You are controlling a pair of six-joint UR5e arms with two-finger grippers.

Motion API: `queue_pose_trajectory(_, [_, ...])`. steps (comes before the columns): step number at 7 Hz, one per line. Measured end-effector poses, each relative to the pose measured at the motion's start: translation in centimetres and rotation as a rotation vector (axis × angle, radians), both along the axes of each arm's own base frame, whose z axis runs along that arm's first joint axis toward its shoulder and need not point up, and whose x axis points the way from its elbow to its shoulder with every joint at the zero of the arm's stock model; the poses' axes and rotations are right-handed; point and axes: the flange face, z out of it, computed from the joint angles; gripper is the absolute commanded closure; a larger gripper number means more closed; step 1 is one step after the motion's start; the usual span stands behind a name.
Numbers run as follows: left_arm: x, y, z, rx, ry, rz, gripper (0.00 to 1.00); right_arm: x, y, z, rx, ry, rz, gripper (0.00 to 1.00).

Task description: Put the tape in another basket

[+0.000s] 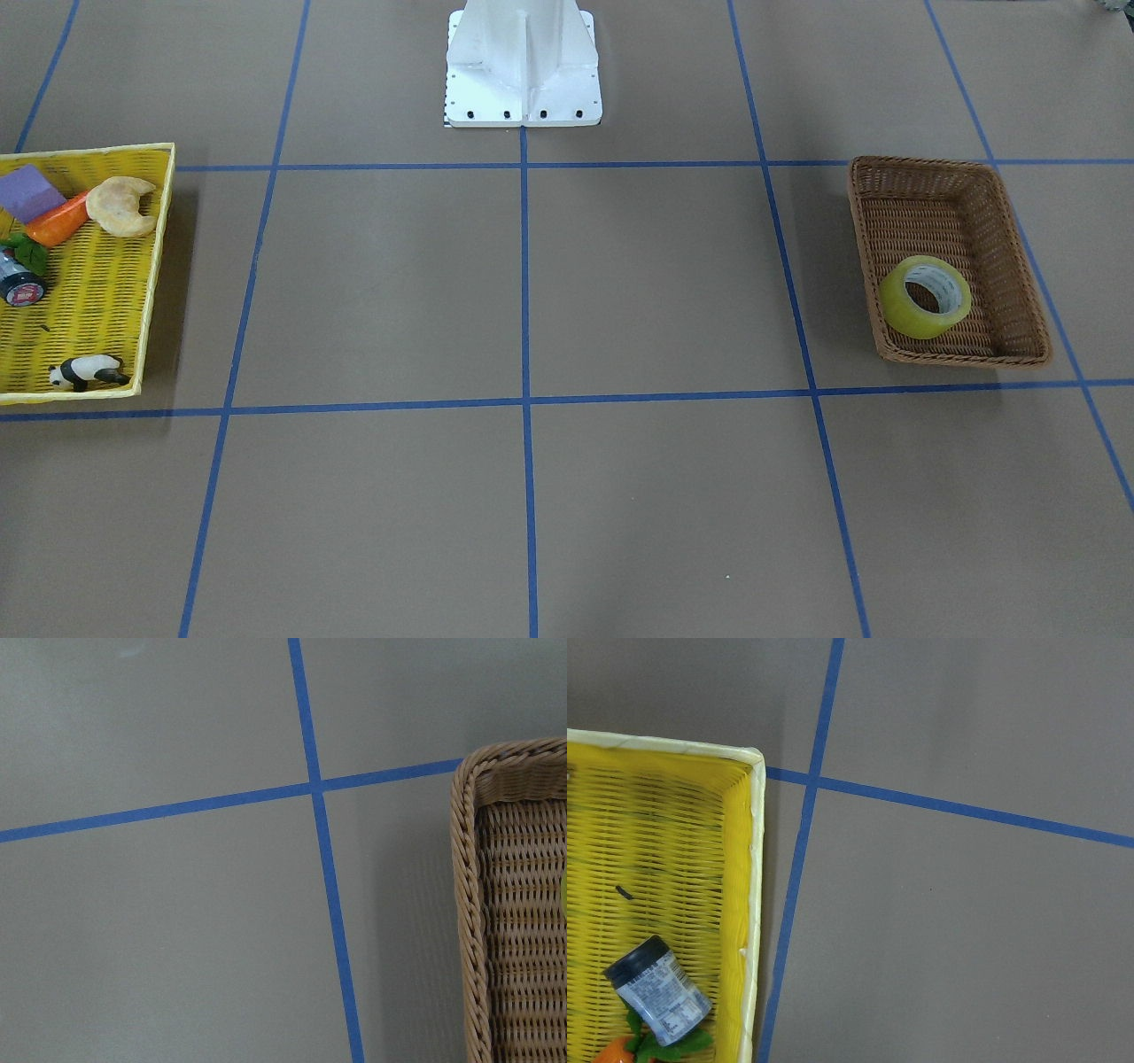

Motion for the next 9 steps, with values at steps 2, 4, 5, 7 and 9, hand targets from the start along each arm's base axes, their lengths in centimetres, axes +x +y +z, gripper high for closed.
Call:
queue_pose_trajectory(2, [0.0, 0.0, 0.0, 0.0, 0.0, 0.0, 0.02, 0.0, -0.2, 2.4, 0.021, 0.0, 0.002, 0.0])
queue_pose_trajectory(4, [0.0, 0.2, 0.1, -0.003, 0.0, 0.0, 0.02, 0.0, -0.2, 3.1, 0.026, 0.0, 0.003, 0.0])
queue_pose_trajectory(5, [0.0, 0.2, 0.2, -0.005, 0.0, 0.0, 0.02, 0.0, -0.2, 3.1, 0.027, -0.001, 0.003, 0.0])
queue_pose_trajectory(7, [0.0, 0.3, 0.2, -0.006, 0.0, -0.001, 0.02, 0.0, -0.2, 3.2, 0.028, -0.002, 0.003, 0.0])
queue_pose_trajectory(9, [0.0, 0.2, 0.2, -0.005, -0.001, -0.001, 0.02, 0.0, -0.1, 3.2, 0.027, -0.003, 0.003, 0.0])
